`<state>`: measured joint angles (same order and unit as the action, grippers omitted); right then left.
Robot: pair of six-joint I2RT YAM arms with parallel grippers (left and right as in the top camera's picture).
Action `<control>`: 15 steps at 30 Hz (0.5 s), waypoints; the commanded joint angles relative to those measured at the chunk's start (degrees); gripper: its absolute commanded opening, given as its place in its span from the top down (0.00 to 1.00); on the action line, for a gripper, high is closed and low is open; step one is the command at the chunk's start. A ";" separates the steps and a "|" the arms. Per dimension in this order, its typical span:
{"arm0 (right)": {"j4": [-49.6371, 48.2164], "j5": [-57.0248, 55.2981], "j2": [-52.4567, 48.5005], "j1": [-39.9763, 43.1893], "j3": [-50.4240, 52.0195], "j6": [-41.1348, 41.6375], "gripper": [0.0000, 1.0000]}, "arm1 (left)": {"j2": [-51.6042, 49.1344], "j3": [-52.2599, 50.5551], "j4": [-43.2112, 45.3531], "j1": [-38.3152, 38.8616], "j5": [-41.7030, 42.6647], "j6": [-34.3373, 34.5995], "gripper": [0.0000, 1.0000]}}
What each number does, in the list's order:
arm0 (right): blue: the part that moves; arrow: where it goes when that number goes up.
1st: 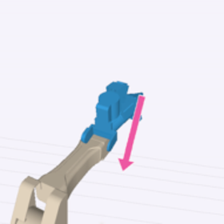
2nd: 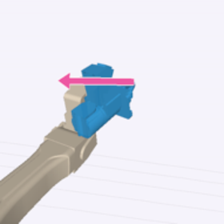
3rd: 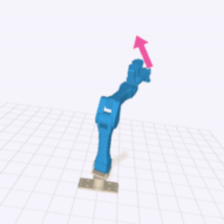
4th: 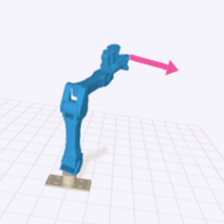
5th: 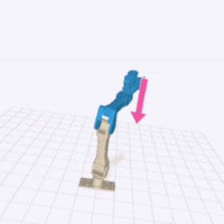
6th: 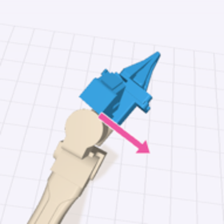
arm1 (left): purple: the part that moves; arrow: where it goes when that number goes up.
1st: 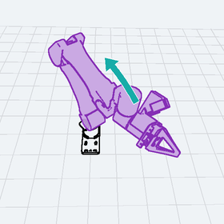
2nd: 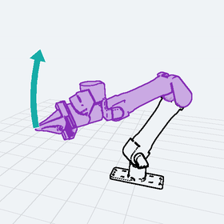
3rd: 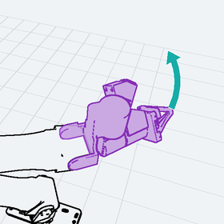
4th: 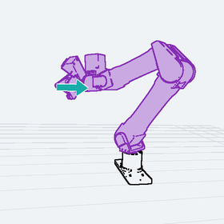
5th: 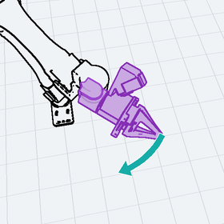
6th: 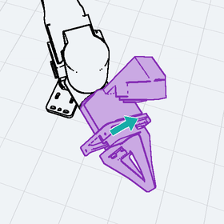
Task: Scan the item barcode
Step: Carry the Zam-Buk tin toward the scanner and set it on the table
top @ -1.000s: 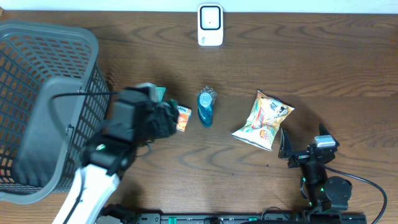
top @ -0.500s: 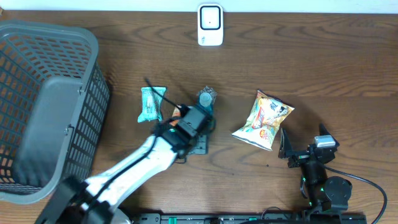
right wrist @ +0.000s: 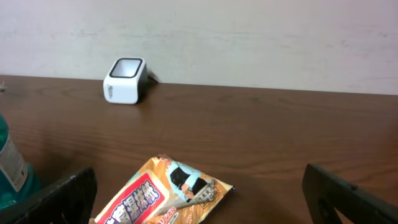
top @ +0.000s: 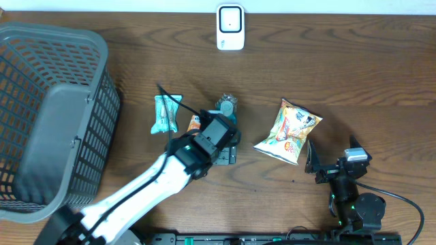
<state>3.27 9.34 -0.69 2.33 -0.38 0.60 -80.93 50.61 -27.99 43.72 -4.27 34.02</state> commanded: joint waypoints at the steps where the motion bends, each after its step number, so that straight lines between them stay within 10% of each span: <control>1: 0.22 0.02 0.31 -0.39 0.07 0.00 0.01 | 5.31 1.84 -1.55 -0.04 -6.38 -2.10 0.14; 10: 0.22 0.02 0.31 -0.39 0.07 0.00 0.01 | 17.14 11.85 0.35 -0.04 -27.17 -17.86 0.02; 15: 0.22 0.02 0.31 -0.39 0.07 0.00 0.01 | 18.43 20.63 13.38 -0.76 -34.32 -37.92 0.02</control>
<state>3.27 9.34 -0.69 2.33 -0.38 0.60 -63.75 65.49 -19.86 43.70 -28.97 13.52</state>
